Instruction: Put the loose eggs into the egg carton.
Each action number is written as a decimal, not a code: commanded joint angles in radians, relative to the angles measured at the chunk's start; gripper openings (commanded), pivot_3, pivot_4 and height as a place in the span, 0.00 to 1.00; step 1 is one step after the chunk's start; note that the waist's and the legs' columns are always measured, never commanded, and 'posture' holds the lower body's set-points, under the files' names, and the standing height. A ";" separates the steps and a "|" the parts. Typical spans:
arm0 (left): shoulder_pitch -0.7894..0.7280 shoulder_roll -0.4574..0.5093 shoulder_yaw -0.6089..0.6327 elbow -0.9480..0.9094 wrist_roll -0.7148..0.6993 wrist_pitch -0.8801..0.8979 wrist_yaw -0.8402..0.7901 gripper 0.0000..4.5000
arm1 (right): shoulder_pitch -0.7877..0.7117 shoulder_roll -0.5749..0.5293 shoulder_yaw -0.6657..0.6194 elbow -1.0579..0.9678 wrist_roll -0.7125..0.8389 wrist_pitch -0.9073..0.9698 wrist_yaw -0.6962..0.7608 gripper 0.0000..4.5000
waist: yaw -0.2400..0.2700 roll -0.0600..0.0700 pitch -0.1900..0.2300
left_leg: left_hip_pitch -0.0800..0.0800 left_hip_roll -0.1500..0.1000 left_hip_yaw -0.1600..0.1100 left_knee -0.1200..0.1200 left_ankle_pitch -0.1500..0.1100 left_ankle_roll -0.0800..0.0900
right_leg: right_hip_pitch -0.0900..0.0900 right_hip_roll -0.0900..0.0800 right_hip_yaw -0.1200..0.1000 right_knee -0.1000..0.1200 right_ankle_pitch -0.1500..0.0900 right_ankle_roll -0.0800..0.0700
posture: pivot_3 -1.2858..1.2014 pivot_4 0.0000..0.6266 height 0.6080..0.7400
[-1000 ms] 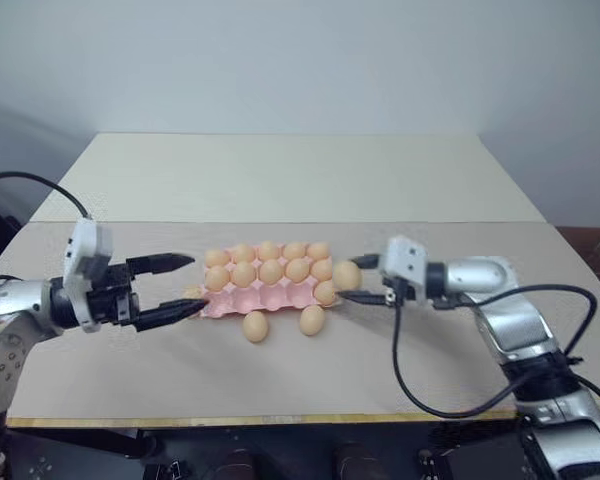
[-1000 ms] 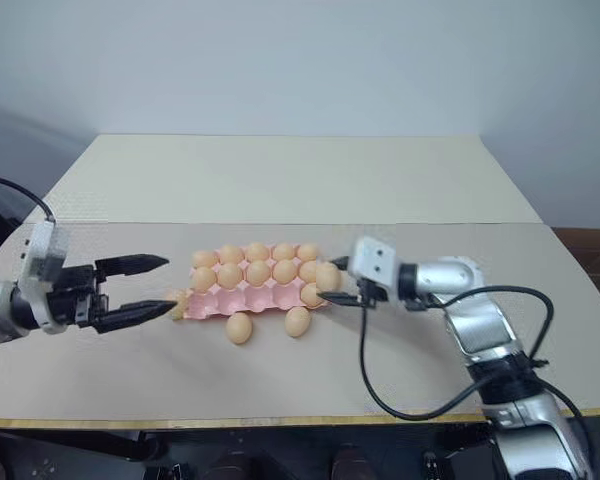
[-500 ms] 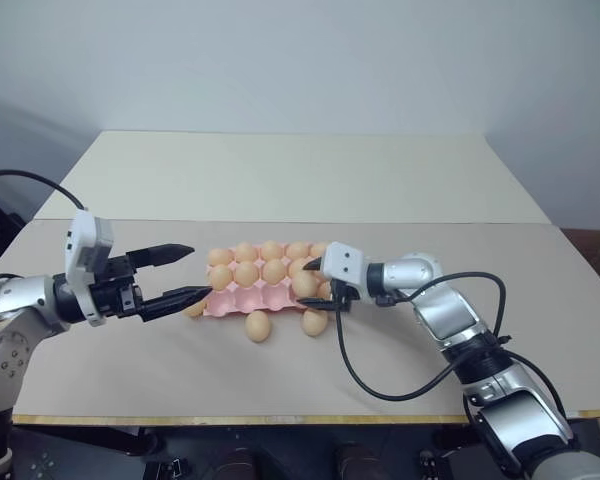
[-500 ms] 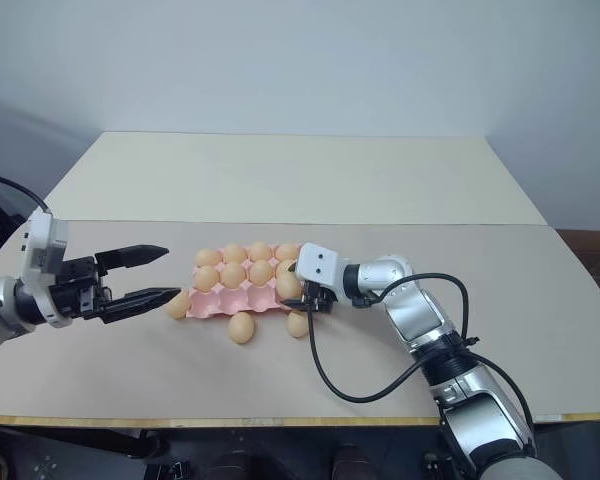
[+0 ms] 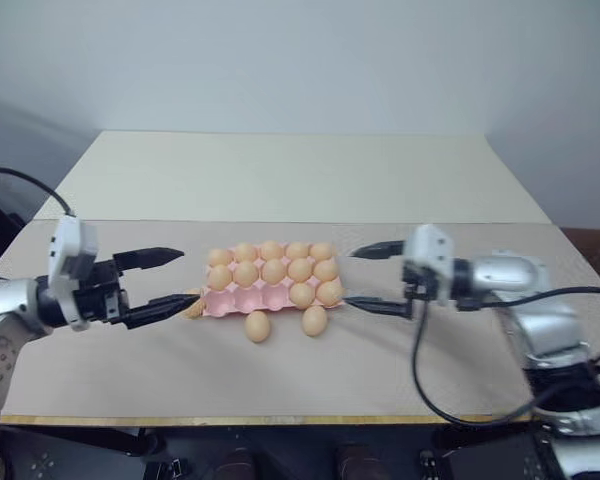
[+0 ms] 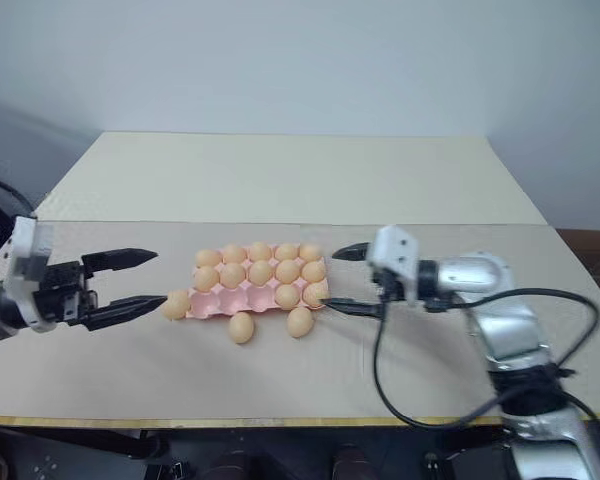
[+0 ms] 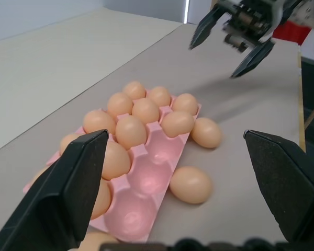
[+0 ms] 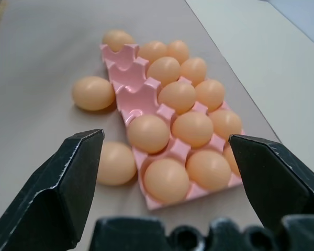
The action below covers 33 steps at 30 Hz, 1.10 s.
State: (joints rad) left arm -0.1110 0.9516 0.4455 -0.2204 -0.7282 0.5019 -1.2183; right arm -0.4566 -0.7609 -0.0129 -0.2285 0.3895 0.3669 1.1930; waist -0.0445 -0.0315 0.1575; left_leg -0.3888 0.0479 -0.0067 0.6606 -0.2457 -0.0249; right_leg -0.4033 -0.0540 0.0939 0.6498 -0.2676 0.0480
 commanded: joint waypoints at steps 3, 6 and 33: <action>0.079 0.083 0.068 0.044 0.059 -0.092 -0.125 1.00 | 0.097 -0.133 -0.126 -0.047 0.107 0.004 0.112 0.99 | -0.002 0.000 0.000 | 0.000 0.000 0.001 0.000 0.000 0.000 | 0.000 0.000 0.000 0.000 0.000 0.000 | 0.52 0.24 1.00; 0.095 0.096 0.070 0.067 0.072 -0.118 -0.152 1.00 | 0.124 -0.156 -0.147 -0.036 0.110 -0.008 0.110 0.99 | -0.001 0.000 0.000 | 0.000 0.000 0.001 0.000 0.000 0.000 | 0.000 0.000 0.001 -0.001 0.000 0.000 | 0.52 0.24 1.00; 0.007 0.077 -0.043 0.055 0.059 -0.103 -0.152 1.00 | -0.083 0.049 0.314 0.072 -0.332 -0.477 0.048 0.99 | -0.001 0.000 0.000 | 0.000 0.000 0.001 0.000 0.000 0.000 | -0.001 0.000 0.001 0.000 0.000 0.000 | 0.52 0.24 1.00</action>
State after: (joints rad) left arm -0.0877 1.0235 0.3978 -0.1593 -0.6592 0.3982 -1.3655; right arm -0.5180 -0.7193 0.2807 -0.1764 0.0974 -0.0473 1.2534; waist -0.0455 -0.0313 0.1577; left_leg -0.3894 0.0481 -0.0056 0.6605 -0.2458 -0.0249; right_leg -0.4044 -0.0538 0.0943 0.6494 -0.2679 0.0481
